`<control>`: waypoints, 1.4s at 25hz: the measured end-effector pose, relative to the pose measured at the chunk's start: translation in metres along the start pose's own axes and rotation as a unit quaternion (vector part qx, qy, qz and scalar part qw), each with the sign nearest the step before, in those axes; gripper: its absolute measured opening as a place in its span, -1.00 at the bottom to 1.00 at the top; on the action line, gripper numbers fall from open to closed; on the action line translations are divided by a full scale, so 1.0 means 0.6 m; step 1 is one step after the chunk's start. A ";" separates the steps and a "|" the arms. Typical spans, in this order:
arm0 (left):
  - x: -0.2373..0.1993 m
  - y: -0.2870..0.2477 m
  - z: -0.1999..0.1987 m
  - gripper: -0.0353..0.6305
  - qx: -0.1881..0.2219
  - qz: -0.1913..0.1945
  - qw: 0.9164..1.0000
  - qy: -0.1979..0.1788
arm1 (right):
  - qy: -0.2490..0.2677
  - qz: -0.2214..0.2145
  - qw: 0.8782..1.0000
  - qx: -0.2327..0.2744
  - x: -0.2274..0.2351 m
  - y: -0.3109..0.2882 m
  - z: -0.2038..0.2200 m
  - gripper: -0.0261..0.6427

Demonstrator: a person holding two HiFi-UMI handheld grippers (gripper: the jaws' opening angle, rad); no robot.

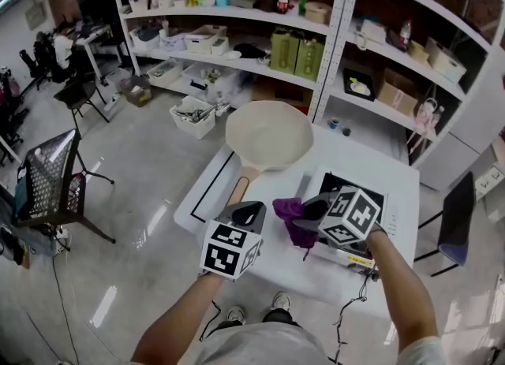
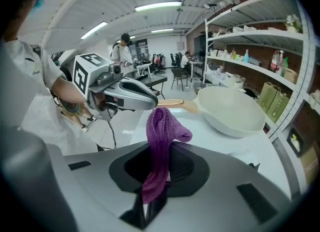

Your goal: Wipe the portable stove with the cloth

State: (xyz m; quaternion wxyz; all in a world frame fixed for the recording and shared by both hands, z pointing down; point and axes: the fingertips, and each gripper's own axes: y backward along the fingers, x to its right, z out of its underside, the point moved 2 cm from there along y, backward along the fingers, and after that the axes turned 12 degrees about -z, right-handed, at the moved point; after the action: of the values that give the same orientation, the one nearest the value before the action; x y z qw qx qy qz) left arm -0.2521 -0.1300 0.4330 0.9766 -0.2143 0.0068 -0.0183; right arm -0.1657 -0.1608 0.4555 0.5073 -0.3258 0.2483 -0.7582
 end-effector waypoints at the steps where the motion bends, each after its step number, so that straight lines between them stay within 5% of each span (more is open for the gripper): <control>1: 0.000 -0.002 0.000 -0.88 -0.001 -0.004 1.000 0.001 | 0.004 -0.002 1.000 -0.001 0.007 0.001 0.000 -0.73; 14: 0.020 -0.039 -0.010 -0.88 -0.009 -0.038 0.999 0.005 | 0.000 -0.007 1.000 0.027 0.100 0.037 0.017 -0.73; 35: 0.040 -0.096 -0.015 -0.88 -0.024 -0.065 0.998 0.011 | -0.090 0.103 0.979 0.151 0.265 0.103 0.017 -0.73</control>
State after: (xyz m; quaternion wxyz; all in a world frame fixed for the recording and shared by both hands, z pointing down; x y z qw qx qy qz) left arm -0.2303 -0.1869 0.4487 0.9677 -0.2377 0.0039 -0.0841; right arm -0.1640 -0.3316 0.4572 0.6465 -0.2850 0.1168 -0.6980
